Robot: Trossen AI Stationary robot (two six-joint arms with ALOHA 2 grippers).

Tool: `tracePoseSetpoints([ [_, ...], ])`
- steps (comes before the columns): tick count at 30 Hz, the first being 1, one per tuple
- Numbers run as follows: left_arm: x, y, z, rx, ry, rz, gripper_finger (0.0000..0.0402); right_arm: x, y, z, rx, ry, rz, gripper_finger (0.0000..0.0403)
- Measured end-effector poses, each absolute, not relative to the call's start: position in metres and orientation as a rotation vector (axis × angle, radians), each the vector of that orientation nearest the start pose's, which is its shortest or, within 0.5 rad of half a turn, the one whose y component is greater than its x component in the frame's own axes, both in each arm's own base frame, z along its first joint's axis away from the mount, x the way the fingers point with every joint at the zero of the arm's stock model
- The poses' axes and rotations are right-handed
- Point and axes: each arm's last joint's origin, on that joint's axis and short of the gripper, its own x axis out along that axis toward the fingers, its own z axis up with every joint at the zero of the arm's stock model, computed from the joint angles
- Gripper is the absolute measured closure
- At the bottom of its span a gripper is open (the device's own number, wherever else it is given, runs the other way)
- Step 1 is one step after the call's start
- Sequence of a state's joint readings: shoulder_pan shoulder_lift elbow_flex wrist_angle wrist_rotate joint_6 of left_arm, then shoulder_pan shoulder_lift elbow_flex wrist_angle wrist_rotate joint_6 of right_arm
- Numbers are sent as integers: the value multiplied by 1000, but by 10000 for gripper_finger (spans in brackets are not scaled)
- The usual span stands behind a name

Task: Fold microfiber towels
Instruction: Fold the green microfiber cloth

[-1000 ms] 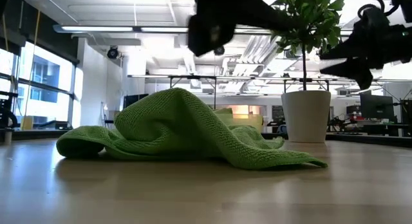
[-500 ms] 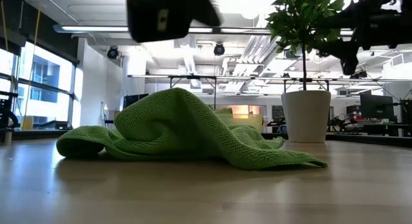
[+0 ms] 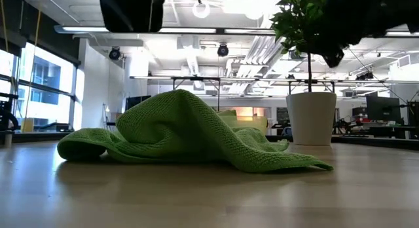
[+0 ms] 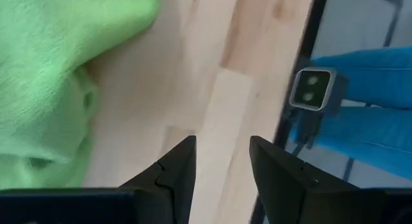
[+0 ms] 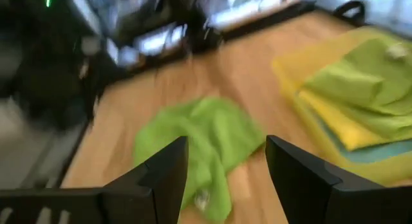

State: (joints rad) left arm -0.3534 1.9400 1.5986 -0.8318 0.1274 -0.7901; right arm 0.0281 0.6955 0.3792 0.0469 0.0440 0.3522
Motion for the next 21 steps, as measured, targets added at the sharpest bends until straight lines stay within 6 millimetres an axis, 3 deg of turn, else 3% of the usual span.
tracePoseSetpoints([
  [6,365,-140,240,-530,1352,82,267,181,29,249,293,513,187,204],
  [10,360,-139,243,-523,1373,90,267,191,51,253,287,575,367,204],
  [15,354,-139,247,-512,1399,99,267,204,71,231,175,668,364,204],
  [21,334,-138,244,-453,1568,209,267,229,89,203,135,710,376,204],
])
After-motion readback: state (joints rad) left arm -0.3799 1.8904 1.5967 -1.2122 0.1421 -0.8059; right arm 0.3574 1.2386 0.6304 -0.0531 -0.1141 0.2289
